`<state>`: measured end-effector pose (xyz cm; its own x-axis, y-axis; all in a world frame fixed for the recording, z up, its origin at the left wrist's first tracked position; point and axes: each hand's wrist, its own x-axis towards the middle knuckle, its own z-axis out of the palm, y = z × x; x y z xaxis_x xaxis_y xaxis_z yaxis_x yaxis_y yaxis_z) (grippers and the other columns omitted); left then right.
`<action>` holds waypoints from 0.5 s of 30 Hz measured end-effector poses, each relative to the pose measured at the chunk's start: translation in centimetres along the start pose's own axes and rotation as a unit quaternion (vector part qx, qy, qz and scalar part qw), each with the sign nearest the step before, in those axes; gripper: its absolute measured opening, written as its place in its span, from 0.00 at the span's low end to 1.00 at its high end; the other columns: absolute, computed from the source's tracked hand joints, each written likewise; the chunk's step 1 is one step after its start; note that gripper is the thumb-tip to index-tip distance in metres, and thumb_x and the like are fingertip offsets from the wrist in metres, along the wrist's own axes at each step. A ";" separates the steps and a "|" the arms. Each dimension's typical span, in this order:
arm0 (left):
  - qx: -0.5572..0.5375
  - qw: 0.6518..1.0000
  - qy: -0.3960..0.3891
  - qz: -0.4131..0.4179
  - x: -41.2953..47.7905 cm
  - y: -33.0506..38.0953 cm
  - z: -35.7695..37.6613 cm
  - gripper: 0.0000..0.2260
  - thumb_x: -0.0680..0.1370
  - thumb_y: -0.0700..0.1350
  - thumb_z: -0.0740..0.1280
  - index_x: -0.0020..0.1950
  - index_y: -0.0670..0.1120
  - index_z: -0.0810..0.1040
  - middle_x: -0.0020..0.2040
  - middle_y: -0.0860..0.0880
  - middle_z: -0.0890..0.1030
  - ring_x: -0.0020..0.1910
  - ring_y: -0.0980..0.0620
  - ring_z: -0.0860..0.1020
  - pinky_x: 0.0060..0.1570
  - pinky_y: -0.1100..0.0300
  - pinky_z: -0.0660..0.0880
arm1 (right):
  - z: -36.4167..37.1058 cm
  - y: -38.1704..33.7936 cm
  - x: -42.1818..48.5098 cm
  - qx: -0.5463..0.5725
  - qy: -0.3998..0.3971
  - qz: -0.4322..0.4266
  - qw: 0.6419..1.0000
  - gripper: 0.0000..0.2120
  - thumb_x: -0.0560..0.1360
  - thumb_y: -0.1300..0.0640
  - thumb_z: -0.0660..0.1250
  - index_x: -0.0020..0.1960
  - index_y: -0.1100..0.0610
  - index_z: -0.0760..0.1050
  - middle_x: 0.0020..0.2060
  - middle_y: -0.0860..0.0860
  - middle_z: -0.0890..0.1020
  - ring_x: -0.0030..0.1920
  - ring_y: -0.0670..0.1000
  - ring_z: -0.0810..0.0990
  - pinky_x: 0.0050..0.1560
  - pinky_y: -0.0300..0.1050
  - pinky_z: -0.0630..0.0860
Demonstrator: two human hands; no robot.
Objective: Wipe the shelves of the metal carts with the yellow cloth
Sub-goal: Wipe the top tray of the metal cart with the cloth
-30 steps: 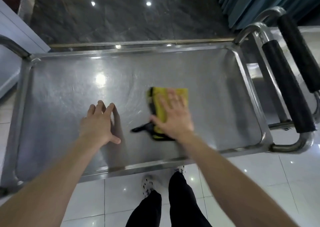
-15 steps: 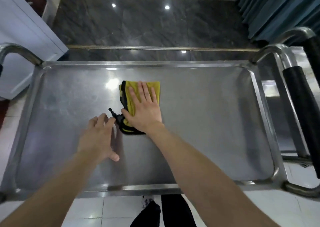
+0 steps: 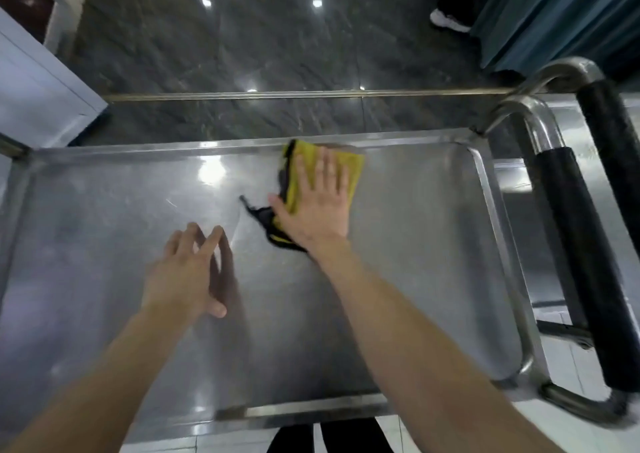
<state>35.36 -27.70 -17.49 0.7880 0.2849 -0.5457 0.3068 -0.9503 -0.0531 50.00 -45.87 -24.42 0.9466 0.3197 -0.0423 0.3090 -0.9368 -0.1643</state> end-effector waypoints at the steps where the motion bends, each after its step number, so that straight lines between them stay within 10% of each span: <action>1: -0.002 1.000 0.003 -0.006 0.0 -0.1 0.2 0.71 0.51 0.63 0.89 0.86 0.55 0.54 0.85 0.46 0.52 0.84 0.41 0.55 0.72 0.40 0.74 | 0.5 -4.1 0.3 0.004 -0.023 -0.073 0.997 0.42 0.81 0.27 0.48 0.87 0.50 0.55 0.86 0.61 0.50 0.86 0.61 0.43 0.82 0.66 0.43; 6: -0.007 1.000 0.002 -0.003 0.1 -0.3 0.4 0.69 0.51 0.63 0.89 0.85 0.55 0.57 0.85 0.48 0.52 0.85 0.41 0.55 0.69 0.40 0.76 | 0.7 -4.5 2.0 -0.002 -0.041 -0.213 0.976 0.39 0.82 0.29 0.51 0.87 0.47 0.54 0.87 0.57 0.50 0.87 0.57 0.45 0.83 0.63 0.45; 15: -0.015 1.000 -0.019 -0.018 -0.1 0.7 -0.1 0.72 0.56 0.60 0.90 0.88 0.56 0.46 0.86 0.45 0.46 0.86 0.40 0.50 0.78 0.40 0.68 | -5.3 22.8 0.6 -0.047 -0.006 0.226 0.973 0.44 0.80 0.26 0.44 0.88 0.51 0.51 0.87 0.59 0.50 0.86 0.60 0.47 0.83 0.65 0.48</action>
<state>35.54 -28.38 -17.33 0.7553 0.3129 -0.5758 0.3505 -0.9353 -0.0485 58.14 -67.79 -23.01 0.9867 -0.1271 -0.1017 -0.1312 -0.9907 -0.0353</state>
